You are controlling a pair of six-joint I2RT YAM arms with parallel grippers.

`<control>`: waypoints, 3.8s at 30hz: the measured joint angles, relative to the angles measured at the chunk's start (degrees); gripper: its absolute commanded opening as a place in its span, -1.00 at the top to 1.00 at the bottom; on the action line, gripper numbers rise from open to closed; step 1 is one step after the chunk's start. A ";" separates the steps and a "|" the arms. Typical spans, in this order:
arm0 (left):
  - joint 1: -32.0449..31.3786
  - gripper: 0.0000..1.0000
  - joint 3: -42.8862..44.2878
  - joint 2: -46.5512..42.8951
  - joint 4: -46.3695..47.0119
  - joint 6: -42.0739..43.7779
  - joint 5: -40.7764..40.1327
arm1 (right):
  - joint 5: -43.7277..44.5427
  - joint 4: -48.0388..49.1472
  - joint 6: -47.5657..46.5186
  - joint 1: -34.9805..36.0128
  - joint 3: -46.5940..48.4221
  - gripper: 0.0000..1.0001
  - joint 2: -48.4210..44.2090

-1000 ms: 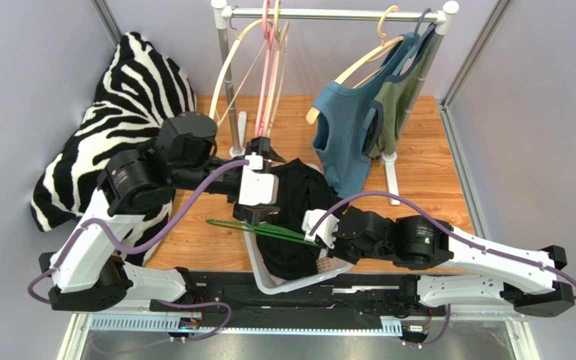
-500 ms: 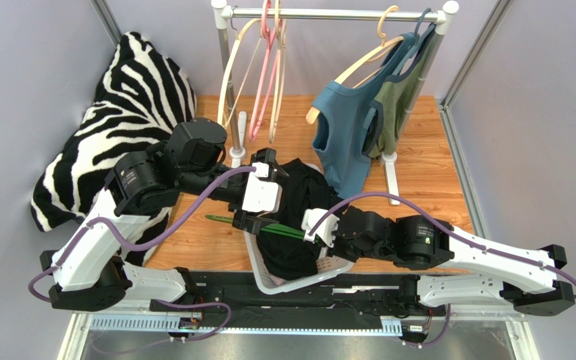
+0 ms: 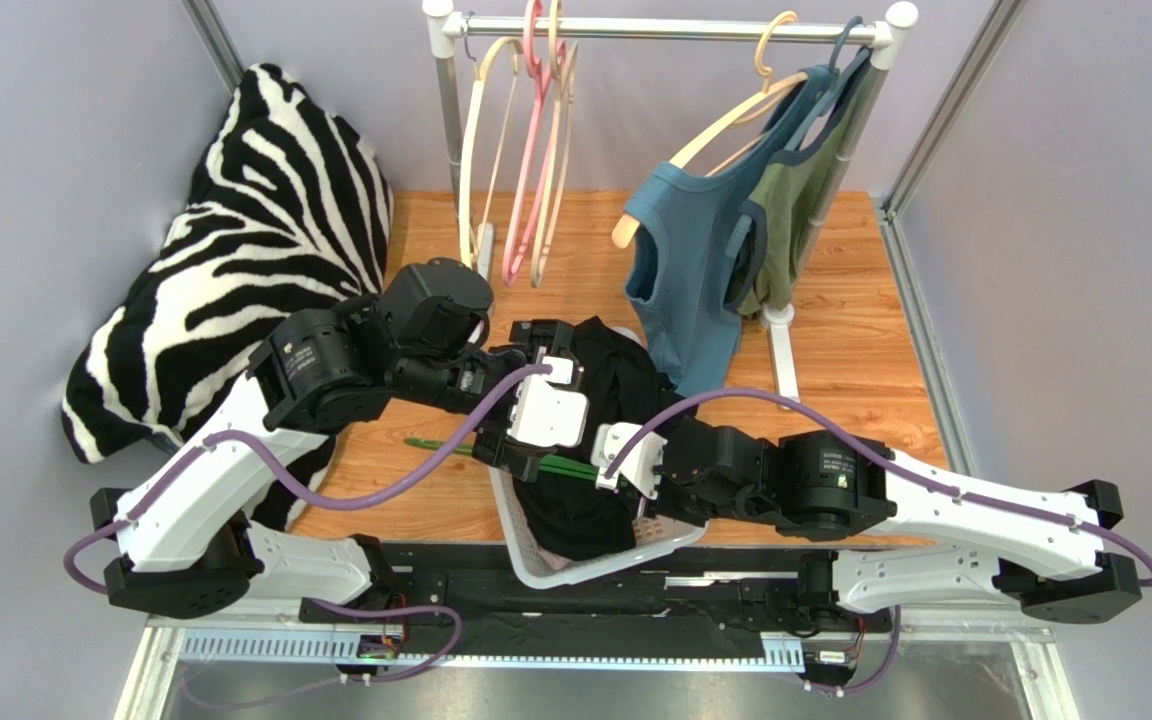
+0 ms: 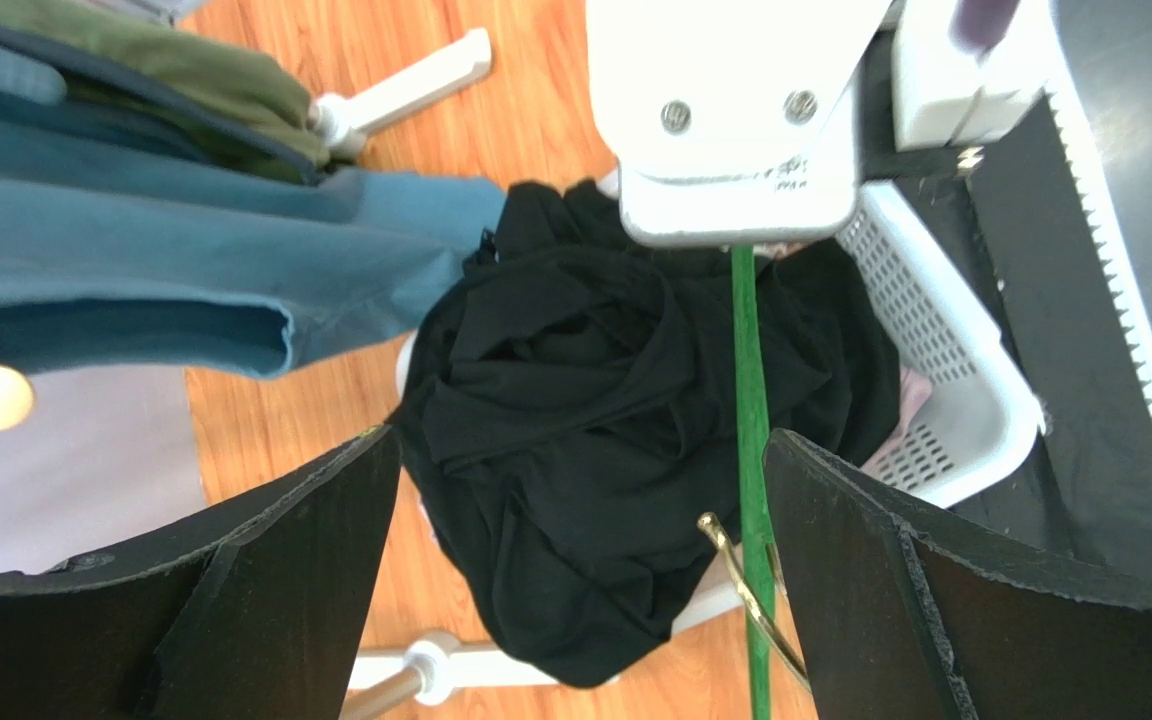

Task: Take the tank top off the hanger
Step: Place the hanger at the clothesline.

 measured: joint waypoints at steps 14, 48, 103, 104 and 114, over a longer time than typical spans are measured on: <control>-0.33 -0.98 -1.64 0.00 3.30 -1.18 -7.96 | 5.09 -0.15 1.07 4.02 0.17 1.00 0.00; 15.08 -0.98 -13.18 -9.92 15.61 -28.89 -12.17 | 61.51 24.00 -11.63 25.51 -11.56 1.00 -1.14; 35.36 -0.98 -26.53 -41.53 -1.36 43.82 28.63 | 26.86 -1.90 7.34 25.40 10.34 1.00 1.09; 35.36 -0.98 -26.36 -41.53 -1.16 46.21 28.70 | 26.40 -2.03 7.30 25.11 10.43 1.00 1.27; 35.39 -0.96 -28.55 -39.98 -2.03 64.35 28.04 | 22.21 -2.58 6.14 22.99 12.76 1.00 3.91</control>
